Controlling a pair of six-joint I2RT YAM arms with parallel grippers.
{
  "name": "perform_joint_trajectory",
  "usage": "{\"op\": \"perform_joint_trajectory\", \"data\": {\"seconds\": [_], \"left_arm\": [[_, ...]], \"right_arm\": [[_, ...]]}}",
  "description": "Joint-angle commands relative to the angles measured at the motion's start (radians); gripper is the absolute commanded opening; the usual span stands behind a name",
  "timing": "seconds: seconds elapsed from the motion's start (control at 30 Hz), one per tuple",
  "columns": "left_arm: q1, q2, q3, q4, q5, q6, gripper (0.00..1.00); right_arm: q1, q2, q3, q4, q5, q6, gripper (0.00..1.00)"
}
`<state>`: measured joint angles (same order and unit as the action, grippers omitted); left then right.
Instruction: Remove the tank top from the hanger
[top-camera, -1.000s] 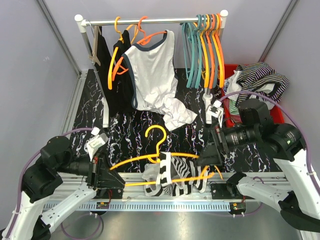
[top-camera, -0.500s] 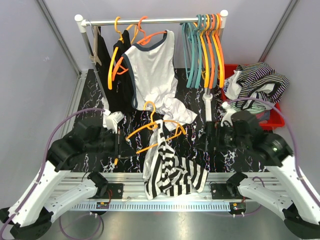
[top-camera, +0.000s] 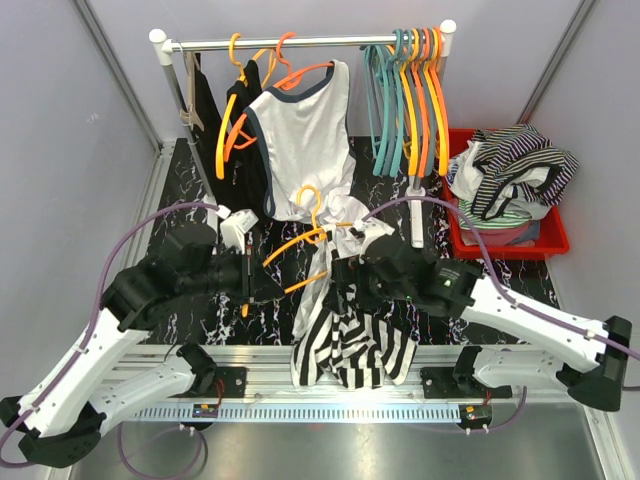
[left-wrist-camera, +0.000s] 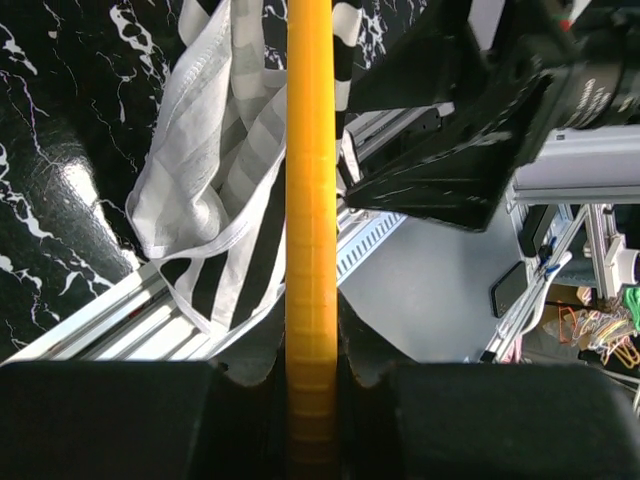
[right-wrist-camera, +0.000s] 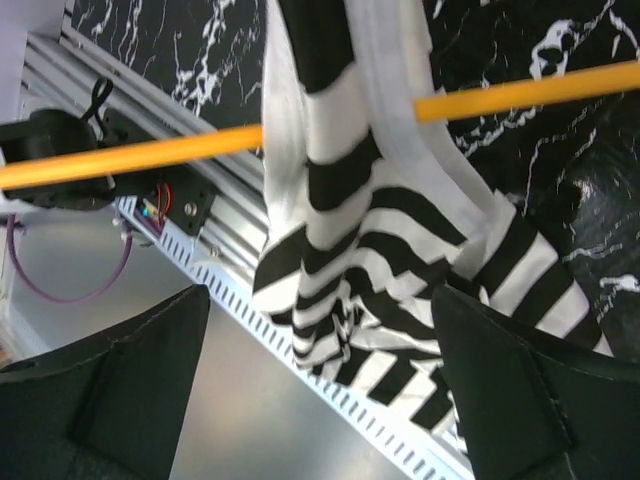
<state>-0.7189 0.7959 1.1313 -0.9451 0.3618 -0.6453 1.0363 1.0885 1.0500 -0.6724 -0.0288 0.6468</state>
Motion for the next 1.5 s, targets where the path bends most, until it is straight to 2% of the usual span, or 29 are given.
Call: {"op": "perform_joint_trajectory", "data": {"seconds": [0.0, 0.07, 0.1, 0.13, 0.17, 0.2, 0.27, 0.4, 0.47, 0.6, 0.63, 0.7, 0.8, 0.83, 0.93, 1.0, 1.07, 1.13, 1.17, 1.2, 1.3, 1.47], "left_arm": [[-0.005, -0.007, 0.045, 0.115, -0.024, -0.02, 0.0], [-0.007, -0.011, 0.042, 0.127, -0.006, -0.03, 0.0], [-0.01, -0.012, 0.039, 0.132, -0.003, -0.033, 0.0], [-0.011, -0.014, 0.038, 0.132, 0.002, -0.033, 0.0], [-0.013, -0.015, 0.036, 0.129, 0.002, -0.031, 0.0], [-0.013, -0.021, 0.036, 0.114, 0.0, -0.028, 0.0], [-0.013, -0.029, 0.039, 0.092, -0.003, -0.017, 0.0], [-0.011, -0.069, 0.058, -0.068, -0.04, 0.019, 0.0], [-0.011, -0.092, 0.058, -0.122, -0.044, 0.032, 0.0], [-0.011, -0.175, 0.061, -0.246, 0.005, 0.026, 0.0], [-0.013, -0.19, 0.073, -0.268, -0.026, 0.009, 0.0], [-0.013, -0.236, 0.122, -0.325, -0.095, -0.011, 0.0], [-0.011, -0.271, 0.194, -0.363, -0.275, -0.051, 0.0], [-0.011, -0.273, 0.208, -0.366, -0.3, -0.068, 0.0], [-0.013, -0.279, 0.243, -0.347, -0.359, -0.089, 0.0], [-0.011, -0.287, 0.252, -0.322, -0.415, -0.096, 0.0], [-0.013, -0.296, 0.255, -0.298, -0.437, -0.099, 0.0], [-0.013, -0.296, 0.243, -0.282, -0.437, -0.099, 0.0], [-0.013, -0.294, 0.233, -0.268, -0.431, -0.1, 0.0], [-0.013, -0.296, 0.223, -0.258, -0.413, -0.103, 0.0], [-0.011, -0.302, 0.183, -0.222, -0.391, -0.116, 0.0], [-0.011, -0.313, 0.151, -0.198, -0.382, -0.12, 0.0]], "right_arm": [[0.056, 0.055, 0.001, 0.152, 0.228, 0.05, 1.0], [0.073, 0.086, -0.007, 0.172, 0.312, 0.088, 0.93], [0.073, 0.114, -0.016, 0.175, 0.335, 0.103, 0.85], [0.074, 0.12, -0.022, 0.191, 0.377, 0.115, 0.51], [0.073, 0.123, -0.03, 0.185, 0.412, 0.131, 0.22], [0.073, 0.116, -0.036, 0.163, 0.462, 0.16, 0.0], [0.074, 0.099, -0.031, 0.078, 0.589, 0.211, 0.0], [0.062, -0.005, 0.01, -0.149, 0.78, 0.322, 0.0], [0.03, -0.041, 0.013, -0.281, 0.813, 0.387, 0.0], [-0.109, -0.101, -0.028, -0.414, 0.761, 0.433, 0.0], [-0.152, -0.108, -0.044, -0.412, 0.736, 0.412, 0.0], [-0.159, -0.134, -0.09, -0.35, 0.628, 0.366, 0.0], [-0.159, -0.145, -0.16, -0.173, 0.341, 0.233, 0.0], [-0.159, -0.133, -0.174, -0.109, 0.19, 0.2, 0.0], [-0.147, -0.052, -0.2, -0.084, -0.004, 0.142, 0.0], [-0.095, -0.004, -0.212, -0.067, -0.054, 0.111, 0.0], [-0.032, 0.049, -0.217, -0.058, -0.083, 0.116, 0.25], [0.013, 0.092, -0.211, -0.096, -0.033, 0.135, 0.48], [0.024, 0.14, -0.209, -0.116, -0.005, 0.148, 0.85], [0.03, 0.163, -0.208, -0.14, 0.022, 0.178, 1.0], [0.03, 0.25, -0.199, -0.233, 0.232, 0.255, 1.0], [0.03, 0.468, -0.157, -0.15, 0.234, 0.29, 1.0]]}}
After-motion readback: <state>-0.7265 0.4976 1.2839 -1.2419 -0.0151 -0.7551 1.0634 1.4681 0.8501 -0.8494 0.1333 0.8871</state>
